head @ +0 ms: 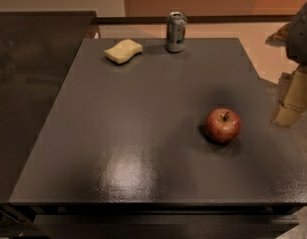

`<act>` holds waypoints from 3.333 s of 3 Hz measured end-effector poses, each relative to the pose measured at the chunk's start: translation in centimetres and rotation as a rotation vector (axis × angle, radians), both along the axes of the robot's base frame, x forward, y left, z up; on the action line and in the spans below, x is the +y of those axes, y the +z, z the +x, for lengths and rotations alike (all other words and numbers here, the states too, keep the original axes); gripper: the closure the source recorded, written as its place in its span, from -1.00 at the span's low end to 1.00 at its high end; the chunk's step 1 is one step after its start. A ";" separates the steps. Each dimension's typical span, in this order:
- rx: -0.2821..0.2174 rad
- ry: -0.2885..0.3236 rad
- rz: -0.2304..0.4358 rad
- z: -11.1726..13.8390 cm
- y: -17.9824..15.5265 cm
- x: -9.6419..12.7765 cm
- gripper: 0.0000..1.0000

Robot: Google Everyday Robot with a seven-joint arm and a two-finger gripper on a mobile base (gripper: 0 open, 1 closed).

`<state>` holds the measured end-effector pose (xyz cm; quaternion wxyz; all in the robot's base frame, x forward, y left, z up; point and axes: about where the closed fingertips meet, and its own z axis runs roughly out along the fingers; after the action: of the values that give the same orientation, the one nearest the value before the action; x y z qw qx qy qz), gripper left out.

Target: Move apple near sponge

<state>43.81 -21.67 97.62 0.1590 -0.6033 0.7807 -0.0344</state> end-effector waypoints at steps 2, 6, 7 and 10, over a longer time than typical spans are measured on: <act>0.004 0.002 0.036 0.9 -1.0 0.1 -1.00; 0.068 0.075 0.177 1.5 -8.3 3.5 -1.00; 0.082 0.094 0.204 0.9 -9.5 4.3 -1.00; 0.126 0.096 0.245 0.5 -12.1 4.9 -0.19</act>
Offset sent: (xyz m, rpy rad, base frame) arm 0.0201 0.0005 -0.0304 0.0836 0.0343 0.0042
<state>44.34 -16.74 85.54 0.1834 -0.6169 0.7579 0.1065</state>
